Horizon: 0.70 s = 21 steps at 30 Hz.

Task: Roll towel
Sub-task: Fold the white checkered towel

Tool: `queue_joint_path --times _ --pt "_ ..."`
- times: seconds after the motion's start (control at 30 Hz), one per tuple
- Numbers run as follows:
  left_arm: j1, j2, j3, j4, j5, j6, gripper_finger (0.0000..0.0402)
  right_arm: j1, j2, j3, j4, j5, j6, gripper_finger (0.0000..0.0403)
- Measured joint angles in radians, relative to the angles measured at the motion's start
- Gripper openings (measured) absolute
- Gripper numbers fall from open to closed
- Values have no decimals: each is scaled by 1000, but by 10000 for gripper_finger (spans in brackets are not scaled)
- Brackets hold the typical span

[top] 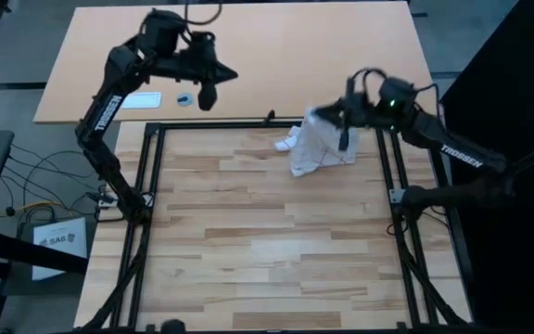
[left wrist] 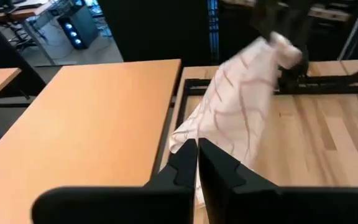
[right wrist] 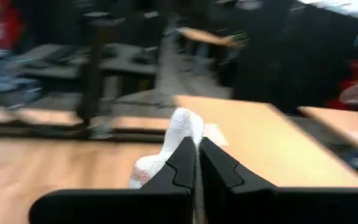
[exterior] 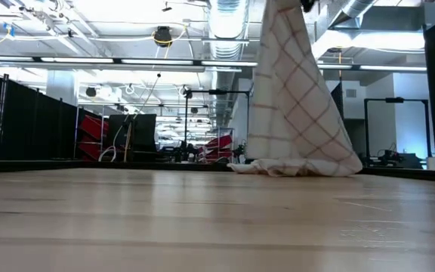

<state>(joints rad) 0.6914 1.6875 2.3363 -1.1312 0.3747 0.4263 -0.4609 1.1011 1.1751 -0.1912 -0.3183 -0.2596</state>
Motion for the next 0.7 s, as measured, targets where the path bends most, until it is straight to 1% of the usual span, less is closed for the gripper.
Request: queue_joint_path --times 0.1,0.2,0.3,0.4,0.53,0.63,0.67,0.7 --pt "-46 0 0 8 -9 1 0 148 0 0 -12 0 21 0" --pt "-81 0 0 24 -26 -1 0 295 0 0 29 1 66 0" --pt "-105 0 0 26 -46 -3 0 415 0 0 13 1 128 1" --pt "-115 0 0 23 -50 -27 0 450 0 0 -75 2 281 16" --pt "-135 0 0 21 -51 -47 0 477 0 0 -215 14 412 66" --pt "-146 0 0 17 -51 -59 0 505 -1 0 -301 13 450 106" --pt "-152 0 0 5 -51 -69 0 514 -3 0 -354 36 451 118" --pt "-160 0 -3 -17 -51 -73 0 523 -3 0 -413 82 448 128"
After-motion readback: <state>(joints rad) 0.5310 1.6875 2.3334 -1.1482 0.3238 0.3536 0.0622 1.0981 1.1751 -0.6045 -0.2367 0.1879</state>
